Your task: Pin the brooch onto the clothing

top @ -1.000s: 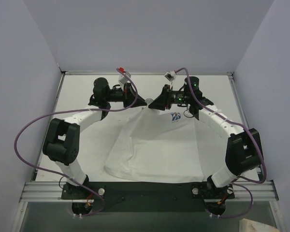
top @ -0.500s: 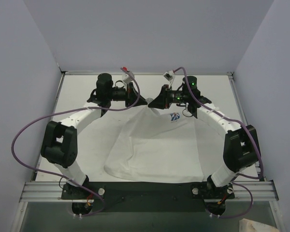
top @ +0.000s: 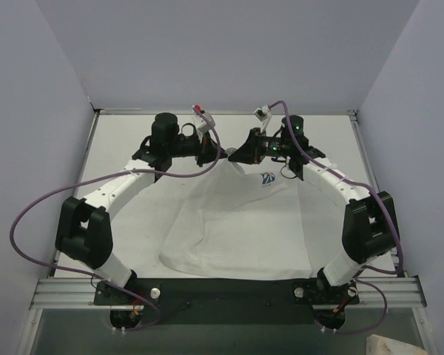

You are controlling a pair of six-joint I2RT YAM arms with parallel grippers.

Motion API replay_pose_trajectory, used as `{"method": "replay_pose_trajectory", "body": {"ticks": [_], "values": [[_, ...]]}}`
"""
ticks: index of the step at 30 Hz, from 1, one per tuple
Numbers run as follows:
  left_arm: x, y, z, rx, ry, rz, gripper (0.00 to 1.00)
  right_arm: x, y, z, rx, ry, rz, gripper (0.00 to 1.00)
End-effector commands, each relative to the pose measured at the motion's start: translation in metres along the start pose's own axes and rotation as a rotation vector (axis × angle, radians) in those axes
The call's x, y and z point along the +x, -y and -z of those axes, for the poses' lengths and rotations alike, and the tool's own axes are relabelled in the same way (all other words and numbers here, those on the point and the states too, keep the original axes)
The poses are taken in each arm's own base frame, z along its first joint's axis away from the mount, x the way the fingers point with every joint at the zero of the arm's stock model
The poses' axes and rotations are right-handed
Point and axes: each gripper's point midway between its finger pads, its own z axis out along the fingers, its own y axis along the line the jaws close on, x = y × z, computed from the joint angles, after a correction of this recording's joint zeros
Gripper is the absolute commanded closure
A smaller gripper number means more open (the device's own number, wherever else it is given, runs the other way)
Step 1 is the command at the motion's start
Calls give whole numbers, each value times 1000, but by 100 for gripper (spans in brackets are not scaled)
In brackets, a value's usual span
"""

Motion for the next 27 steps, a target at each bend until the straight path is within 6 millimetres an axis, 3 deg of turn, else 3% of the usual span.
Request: {"method": "replay_pose_trajectory", "body": {"ticks": [1, 3, 4, 7, 10, 27], "values": [[-15, 19, -2, -38, 14, -161, 100, -43, -15, 3, -8, 108, 42, 100], [-21, 23, 1, -50, 38, -193, 100, -48, -18, 5, -18, 130, 32, 100], [-13, 22, 2, -62, 35, -183, 100, -48, -15, 7, -16, 140, 23, 100], [-28, 25, 8, -87, 103, -242, 100, -53, -15, 10, -30, 163, -2, 100], [-28, 28, 13, -104, 133, -266, 100, -57, -17, 12, -43, 183, -13, 100], [-14, 16, 18, -140, 116, -189, 100, -66, -18, 23, -106, 265, -34, 100]]}}
